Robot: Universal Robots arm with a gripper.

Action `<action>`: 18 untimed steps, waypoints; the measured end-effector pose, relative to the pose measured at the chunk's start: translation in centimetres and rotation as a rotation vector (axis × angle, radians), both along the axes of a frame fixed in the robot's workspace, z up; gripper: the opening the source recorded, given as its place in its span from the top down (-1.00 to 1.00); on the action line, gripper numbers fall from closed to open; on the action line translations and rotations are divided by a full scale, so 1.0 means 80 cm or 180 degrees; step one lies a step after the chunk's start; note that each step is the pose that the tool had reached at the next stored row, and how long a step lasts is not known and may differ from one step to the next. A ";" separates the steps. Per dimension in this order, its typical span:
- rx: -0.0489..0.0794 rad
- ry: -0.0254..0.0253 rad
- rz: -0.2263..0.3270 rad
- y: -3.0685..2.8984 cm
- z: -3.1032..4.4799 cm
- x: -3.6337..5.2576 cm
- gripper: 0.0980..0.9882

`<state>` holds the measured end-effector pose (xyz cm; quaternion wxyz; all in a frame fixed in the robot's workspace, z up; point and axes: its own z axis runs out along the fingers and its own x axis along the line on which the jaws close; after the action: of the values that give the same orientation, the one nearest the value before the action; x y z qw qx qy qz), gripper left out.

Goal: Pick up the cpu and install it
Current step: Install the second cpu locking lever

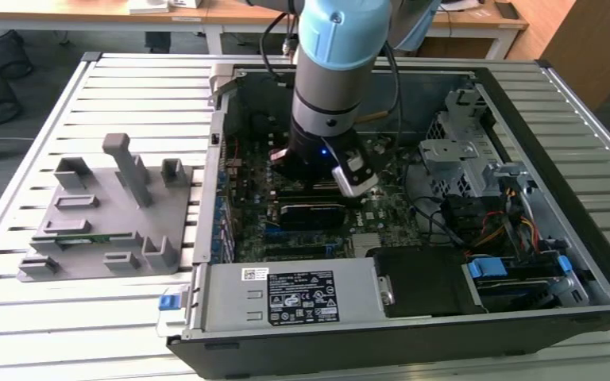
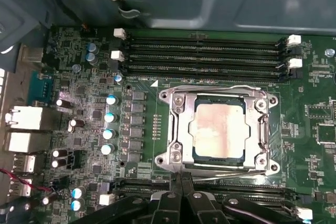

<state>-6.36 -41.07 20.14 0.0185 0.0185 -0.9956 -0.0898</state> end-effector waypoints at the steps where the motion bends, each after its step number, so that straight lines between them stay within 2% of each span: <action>1: 0.0022 0.0000 0.0000 -0.0011 0.0000 -0.001 0.98; 3: 0.0052 0.0000 -0.0001 -0.0034 -0.0003 -0.001 0.98; 10: 0.0102 0.0000 0.0000 -0.0091 -0.0020 -0.004 0.98; 18: 0.0168 0.0000 -0.0001 -0.0101 -0.0055 -0.009 0.98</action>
<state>-7.06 -41.87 19.70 0.0180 0.0189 -0.9929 -0.1161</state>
